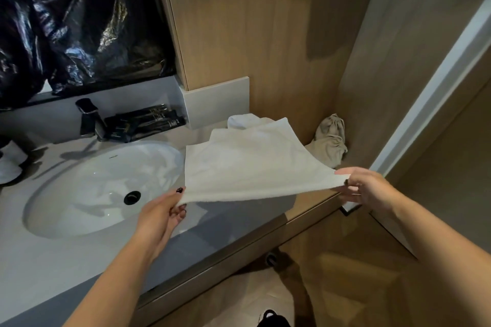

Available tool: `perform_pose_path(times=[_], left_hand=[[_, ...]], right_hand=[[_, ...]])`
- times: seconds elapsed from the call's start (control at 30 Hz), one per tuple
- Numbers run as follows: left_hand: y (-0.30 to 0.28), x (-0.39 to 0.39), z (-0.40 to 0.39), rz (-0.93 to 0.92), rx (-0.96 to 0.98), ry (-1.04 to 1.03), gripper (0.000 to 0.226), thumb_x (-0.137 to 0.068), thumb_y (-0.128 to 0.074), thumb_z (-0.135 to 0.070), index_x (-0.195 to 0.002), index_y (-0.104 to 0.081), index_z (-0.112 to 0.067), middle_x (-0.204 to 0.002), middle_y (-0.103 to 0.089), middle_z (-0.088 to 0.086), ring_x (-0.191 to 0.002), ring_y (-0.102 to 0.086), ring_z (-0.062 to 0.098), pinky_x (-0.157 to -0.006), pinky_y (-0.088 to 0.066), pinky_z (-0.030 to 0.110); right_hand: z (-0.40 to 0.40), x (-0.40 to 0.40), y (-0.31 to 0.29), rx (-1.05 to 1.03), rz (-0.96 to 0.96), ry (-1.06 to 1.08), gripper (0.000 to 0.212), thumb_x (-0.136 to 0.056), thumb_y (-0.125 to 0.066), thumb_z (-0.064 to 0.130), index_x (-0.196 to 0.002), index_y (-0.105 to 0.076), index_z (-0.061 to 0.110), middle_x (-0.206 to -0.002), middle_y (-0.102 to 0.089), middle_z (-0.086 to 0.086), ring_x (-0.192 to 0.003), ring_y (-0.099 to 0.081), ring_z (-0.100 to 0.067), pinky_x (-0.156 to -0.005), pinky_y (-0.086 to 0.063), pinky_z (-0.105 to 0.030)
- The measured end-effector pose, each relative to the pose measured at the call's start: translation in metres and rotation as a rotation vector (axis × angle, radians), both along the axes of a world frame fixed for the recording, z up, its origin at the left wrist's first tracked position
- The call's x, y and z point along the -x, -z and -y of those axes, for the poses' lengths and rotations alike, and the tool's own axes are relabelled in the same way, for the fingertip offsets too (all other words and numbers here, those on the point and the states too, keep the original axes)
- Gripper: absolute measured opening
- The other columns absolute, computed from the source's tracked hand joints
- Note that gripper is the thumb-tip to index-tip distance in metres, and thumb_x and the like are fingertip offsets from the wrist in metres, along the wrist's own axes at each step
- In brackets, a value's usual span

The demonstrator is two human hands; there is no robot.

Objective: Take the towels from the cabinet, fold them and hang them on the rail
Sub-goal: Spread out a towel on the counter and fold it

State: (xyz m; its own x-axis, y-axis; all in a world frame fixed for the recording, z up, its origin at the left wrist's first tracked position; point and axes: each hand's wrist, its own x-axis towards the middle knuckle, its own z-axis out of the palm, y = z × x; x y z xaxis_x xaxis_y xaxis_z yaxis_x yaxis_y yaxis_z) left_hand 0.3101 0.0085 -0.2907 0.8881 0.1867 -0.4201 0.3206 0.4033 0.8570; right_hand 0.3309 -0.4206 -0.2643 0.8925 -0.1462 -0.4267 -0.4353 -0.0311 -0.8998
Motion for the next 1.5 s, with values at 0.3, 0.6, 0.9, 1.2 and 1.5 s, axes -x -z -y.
perform_pose_path(times=[0.3,0.6,0.9,1.2,1.5], left_hand=[[-0.010,-0.054,-0.005,0.129,-0.532,0.064,0.011,-0.092,-0.066,-0.011,-0.090,-0.071,-0.002,-0.075,-0.069,0.008,-0.069,-0.060,0.018,-0.075,-0.051,0.029],[0.019,-0.162,-0.005,-0.003,-0.665,-0.132,0.041,-0.097,-0.059,-0.032,-0.077,-0.058,0.003,-0.070,-0.056,0.014,-0.066,-0.049,0.027,-0.064,-0.039,0.035],[0.067,-0.238,-0.013,-0.183,-0.696,-0.069,0.033,-0.094,-0.063,-0.035,-0.096,-0.066,-0.002,-0.090,-0.068,0.016,-0.091,-0.064,0.037,-0.081,-0.052,0.043],[0.064,-0.248,-0.008,-0.222,-0.570,0.130,0.029,-0.078,-0.079,-0.035,-0.072,-0.074,-0.007,-0.073,-0.071,0.015,-0.069,-0.065,0.025,-0.070,-0.053,0.038],[0.041,-0.225,-0.019,-0.147,-0.287,-0.032,0.022,-0.092,-0.064,-0.021,-0.083,-0.064,-0.001,-0.066,-0.060,0.014,-0.061,-0.059,0.027,-0.062,-0.045,0.037]], right_hand=[[0.007,-0.071,0.000,0.215,0.172,-0.077,0.014,-0.095,-0.060,0.006,-0.107,-0.067,0.003,-0.087,-0.076,-0.013,-0.088,-0.072,-0.026,-0.084,-0.054,-0.038],[-0.007,-0.205,0.003,0.512,0.389,-0.163,0.009,-0.091,-0.068,0.014,-0.092,-0.075,0.008,-0.095,-0.063,0.002,-0.100,-0.056,-0.022,-0.090,-0.044,-0.040],[-0.032,-0.288,0.046,0.258,0.232,-0.216,0.024,-0.095,-0.063,0.020,-0.085,-0.069,-0.001,-0.078,-0.063,-0.008,-0.067,-0.058,-0.015,-0.061,-0.041,-0.025],[-0.028,-0.296,0.068,-0.130,-0.029,-0.206,0.024,-0.096,-0.058,0.020,-0.113,-0.070,0.009,-0.107,-0.073,-0.015,-0.099,-0.069,-0.033,-0.092,-0.050,-0.044],[-0.033,-0.282,0.057,-0.252,-0.006,-0.105,0.044,-0.074,-0.074,0.022,-0.113,-0.070,0.003,-0.111,-0.072,-0.016,-0.102,-0.070,-0.034,-0.092,-0.055,-0.046]])
